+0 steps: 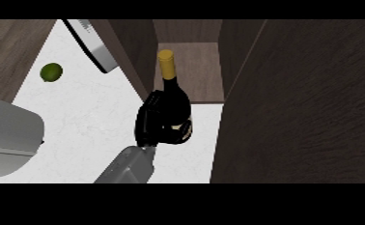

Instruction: Pick up the wine, place it into the cabinet and close the cabinet

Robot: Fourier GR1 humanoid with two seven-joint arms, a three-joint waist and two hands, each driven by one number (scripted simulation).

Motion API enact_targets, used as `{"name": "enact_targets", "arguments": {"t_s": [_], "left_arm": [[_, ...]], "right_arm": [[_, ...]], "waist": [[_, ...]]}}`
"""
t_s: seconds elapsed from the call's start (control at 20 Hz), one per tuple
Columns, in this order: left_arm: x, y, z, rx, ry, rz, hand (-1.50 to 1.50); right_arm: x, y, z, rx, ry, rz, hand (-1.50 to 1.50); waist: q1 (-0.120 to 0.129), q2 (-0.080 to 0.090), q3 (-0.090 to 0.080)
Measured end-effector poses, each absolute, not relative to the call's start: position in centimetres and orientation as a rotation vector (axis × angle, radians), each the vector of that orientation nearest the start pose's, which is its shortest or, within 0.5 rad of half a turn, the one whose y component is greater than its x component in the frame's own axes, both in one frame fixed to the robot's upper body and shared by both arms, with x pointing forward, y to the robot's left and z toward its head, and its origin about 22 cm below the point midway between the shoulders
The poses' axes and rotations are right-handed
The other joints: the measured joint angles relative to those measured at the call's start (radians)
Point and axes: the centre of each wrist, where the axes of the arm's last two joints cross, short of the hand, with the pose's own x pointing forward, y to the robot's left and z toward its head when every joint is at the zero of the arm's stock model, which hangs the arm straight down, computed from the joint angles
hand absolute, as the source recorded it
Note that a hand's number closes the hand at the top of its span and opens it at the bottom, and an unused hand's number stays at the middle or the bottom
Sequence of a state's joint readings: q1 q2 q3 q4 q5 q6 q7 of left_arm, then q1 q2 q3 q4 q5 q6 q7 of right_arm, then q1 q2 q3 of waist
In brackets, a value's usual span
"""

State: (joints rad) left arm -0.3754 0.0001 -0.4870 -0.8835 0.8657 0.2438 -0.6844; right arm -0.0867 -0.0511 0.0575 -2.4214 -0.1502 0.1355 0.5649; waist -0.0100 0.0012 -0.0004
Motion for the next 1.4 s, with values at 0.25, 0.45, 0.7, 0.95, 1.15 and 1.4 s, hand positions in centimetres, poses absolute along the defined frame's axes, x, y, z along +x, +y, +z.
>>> {"name": "enact_targets", "arguments": {"t_s": [0.25, 0.45, 0.7, 0.95, 1.15, 1.4], "left_arm": [[30.2, 10.0, -6.9, -0.366, -1.615, 0.39, 1.5], [31.7, 9.5, -6.1, -0.344, -1.613, 0.398, 1.5], [33.3, 9.1, -5.4, -0.319, -1.598, 0.432, 1.5], [35.4, 9.4, -4.3, -0.302, -1.618, 0.444, 1.5], [36.7, 9.6, -3.7, -0.3, -1.624, 0.431, 1.5], [37.9, 9.5, -2.8, -0.248, -1.594, 0.421, 1.5]], "right_arm": [[16.4, -21.0, 19.4, 0.253, -1.922, 0.264, -1.5], [16.7, -21.5, 19.2, 0.251, -1.918, 0.258, -1.5], [16.9, -20.9, 19.1, 0.268, -1.923, 0.257, -1.5], [16.7, -21.4, 18.8, 0.258, -1.933, 0.266, -1.5], [17.0, -21.7, 18.8, 0.264, -1.932, 0.266, -1.5], [17.2, -21.8, 18.5, 0.273, -1.929, 0.257, -1.5]], "waist": [[-0.002, 0.0, 0.0], [-0.004, 0.001, 0.0], [-0.009, 0.002, 0.0], [-0.011, 0.003, -0.001], [-0.015, 0.006, -0.001], [-0.019, 0.01, -0.001]]}}
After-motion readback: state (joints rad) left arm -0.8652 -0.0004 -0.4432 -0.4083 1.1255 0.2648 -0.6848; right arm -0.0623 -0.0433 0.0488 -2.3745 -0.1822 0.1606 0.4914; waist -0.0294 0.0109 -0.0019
